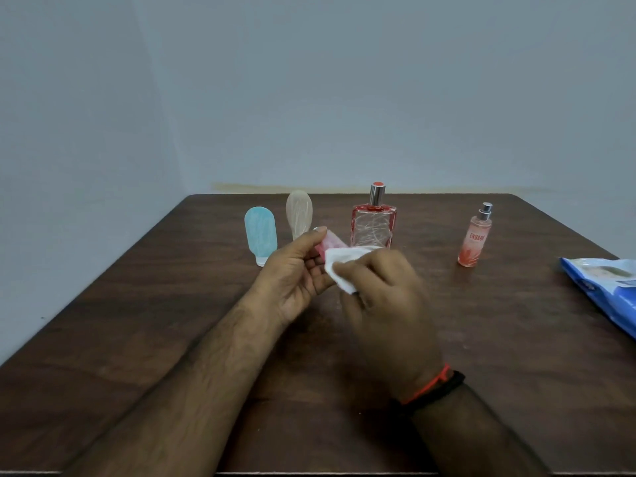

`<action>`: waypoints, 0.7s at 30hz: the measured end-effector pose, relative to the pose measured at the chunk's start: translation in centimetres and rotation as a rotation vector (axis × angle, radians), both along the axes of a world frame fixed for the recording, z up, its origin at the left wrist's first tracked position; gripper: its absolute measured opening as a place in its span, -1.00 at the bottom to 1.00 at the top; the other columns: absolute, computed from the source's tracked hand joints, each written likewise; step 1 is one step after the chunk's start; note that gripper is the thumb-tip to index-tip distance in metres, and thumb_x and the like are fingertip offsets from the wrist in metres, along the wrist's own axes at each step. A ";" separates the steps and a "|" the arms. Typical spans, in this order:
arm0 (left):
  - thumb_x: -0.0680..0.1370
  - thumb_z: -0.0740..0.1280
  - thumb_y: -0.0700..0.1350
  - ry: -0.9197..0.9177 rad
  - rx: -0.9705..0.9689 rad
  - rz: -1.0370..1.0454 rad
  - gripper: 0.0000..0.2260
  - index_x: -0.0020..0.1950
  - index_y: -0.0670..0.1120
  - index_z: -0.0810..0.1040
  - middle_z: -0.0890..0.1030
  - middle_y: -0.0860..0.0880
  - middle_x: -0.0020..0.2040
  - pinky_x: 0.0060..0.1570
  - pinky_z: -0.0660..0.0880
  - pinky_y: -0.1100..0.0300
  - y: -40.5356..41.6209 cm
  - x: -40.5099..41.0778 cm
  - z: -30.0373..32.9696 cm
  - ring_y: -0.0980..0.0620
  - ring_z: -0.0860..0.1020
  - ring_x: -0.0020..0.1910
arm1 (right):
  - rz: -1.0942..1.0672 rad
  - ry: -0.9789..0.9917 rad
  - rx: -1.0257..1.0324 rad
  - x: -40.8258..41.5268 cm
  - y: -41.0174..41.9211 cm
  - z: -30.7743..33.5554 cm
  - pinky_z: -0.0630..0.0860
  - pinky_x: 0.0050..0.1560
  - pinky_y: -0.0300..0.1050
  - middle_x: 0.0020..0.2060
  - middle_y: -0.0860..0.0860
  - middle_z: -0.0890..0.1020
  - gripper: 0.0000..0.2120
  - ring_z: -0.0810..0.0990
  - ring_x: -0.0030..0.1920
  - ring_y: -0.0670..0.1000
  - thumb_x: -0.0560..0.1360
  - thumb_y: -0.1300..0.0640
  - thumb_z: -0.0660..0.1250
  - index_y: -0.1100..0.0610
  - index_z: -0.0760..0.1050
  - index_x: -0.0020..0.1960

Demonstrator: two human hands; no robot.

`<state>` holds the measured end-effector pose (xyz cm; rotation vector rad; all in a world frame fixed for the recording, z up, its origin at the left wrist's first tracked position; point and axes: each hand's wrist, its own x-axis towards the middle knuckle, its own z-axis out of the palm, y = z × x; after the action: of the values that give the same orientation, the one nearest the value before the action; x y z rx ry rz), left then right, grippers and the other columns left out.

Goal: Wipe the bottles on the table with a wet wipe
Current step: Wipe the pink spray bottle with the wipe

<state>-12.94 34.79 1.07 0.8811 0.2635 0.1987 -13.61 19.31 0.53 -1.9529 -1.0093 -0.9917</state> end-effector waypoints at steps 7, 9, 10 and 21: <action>0.55 0.39 -0.19 0.054 0.025 0.035 -0.84 0.02 -0.27 0.53 0.64 -0.16 -0.34 -0.43 0.61 0.14 -0.3 0.0 0.2 -0.04 0.66 -0.39 | -0.010 0.074 -0.067 -0.2 -0.4 -0.8 0.47 -0.27 0.03 -0.28 0.08 0.54 -0.94 0.51 -0.22 0.10 0.39 0.25 0.38 0.21 0.63 -0.19; 0.56 0.38 -0.18 0.052 0.049 0.014 -0.83 0.04 -0.28 0.52 0.66 -0.17 -0.32 -0.44 0.61 0.13 -0.4 -0.1 0.1 -0.05 0.67 -0.37 | -0.028 0.033 0.081 -0.2 -0.7 -0.6 0.44 -0.26 -0.04 -0.27 0.07 0.54 -0.90 0.50 -0.23 0.08 0.40 0.27 0.36 0.22 0.65 -0.14; 0.56 0.38 -0.18 0.050 0.056 0.005 -0.82 0.06 -0.28 0.51 0.67 -0.18 -0.31 -0.44 0.61 0.12 -0.4 -0.2 0.1 -0.06 0.68 -0.35 | -0.029 0.011 0.124 -0.2 -0.8 -0.5 0.44 -0.23 -0.08 -0.26 0.07 0.54 -0.87 0.50 -0.22 0.07 0.41 0.28 0.35 0.23 0.66 -0.09; 0.54 0.41 -0.12 0.019 0.177 0.014 -0.81 0.02 -0.24 0.55 0.66 -0.13 -0.31 -0.37 0.65 0.10 -0.3 -0.3 -0.4 -0.03 0.66 -0.35 | -0.073 0.120 0.003 -0.2 -0.5 -1.2 0.43 -0.30 -0.07 -0.31 0.05 0.52 -0.95 0.49 -0.27 0.06 0.35 0.23 0.39 0.19 0.62 -0.22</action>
<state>-13.26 34.45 0.68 1.0567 0.2725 0.2292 -13.78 18.76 -0.63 -2.0338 -0.8748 -0.9031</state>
